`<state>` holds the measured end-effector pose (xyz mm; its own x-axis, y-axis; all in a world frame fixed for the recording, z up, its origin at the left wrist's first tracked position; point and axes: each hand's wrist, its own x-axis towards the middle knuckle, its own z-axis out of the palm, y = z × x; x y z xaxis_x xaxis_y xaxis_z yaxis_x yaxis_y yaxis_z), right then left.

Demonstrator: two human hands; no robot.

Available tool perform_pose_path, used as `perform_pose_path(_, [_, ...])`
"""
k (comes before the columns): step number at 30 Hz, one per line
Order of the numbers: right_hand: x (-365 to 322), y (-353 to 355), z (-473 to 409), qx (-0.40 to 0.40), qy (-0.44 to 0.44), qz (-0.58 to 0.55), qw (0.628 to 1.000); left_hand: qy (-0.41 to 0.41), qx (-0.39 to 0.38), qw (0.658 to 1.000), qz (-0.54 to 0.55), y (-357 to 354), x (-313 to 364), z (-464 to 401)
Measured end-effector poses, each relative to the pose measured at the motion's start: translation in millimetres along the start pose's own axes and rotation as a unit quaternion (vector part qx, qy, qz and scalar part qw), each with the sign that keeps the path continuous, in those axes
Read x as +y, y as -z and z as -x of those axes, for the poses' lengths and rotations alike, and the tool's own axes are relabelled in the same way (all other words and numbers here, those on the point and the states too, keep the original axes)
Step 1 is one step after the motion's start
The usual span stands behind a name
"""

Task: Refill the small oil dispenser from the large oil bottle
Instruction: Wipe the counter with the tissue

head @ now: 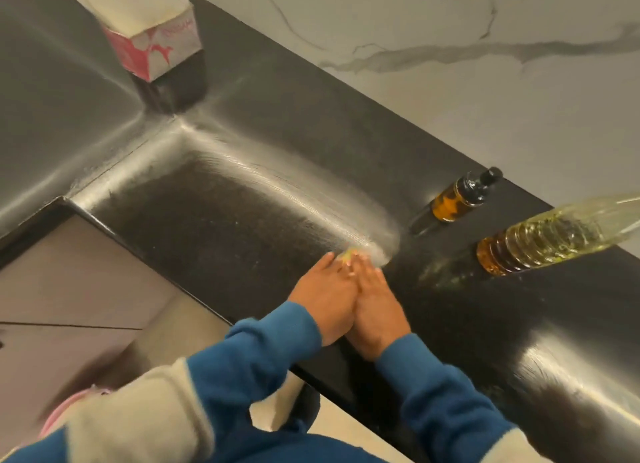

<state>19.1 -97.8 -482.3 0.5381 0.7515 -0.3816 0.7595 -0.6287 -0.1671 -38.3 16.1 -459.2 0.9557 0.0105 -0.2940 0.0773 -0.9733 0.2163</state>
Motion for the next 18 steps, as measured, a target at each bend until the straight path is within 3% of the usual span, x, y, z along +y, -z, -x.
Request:
perform_pose_path(4, [-50, -13, -32, -0.018, 0.112, 0.012, 0.993, 0.133, 0.020, 0.990, 0.041, -5, -36, 49])
perform_pose_path(8, [-75, 2, -84, -0.020, 0.136, 0.030, 0.990, 0.206, 0.027, 0.976, 0.059, 1, -76, 39])
perform_pose_path(14, [-57, 28, -122, 0.015, 0.064, 0.019, 0.998, 0.135, 0.036, 0.988, 0.071, 18, -106, -16])
perform_pose_path(18, [-28, 18, -106, 0.022, -0.007, 0.014, 1.000, 0.072, 0.046, 0.996, 0.038, 20, -85, -35])
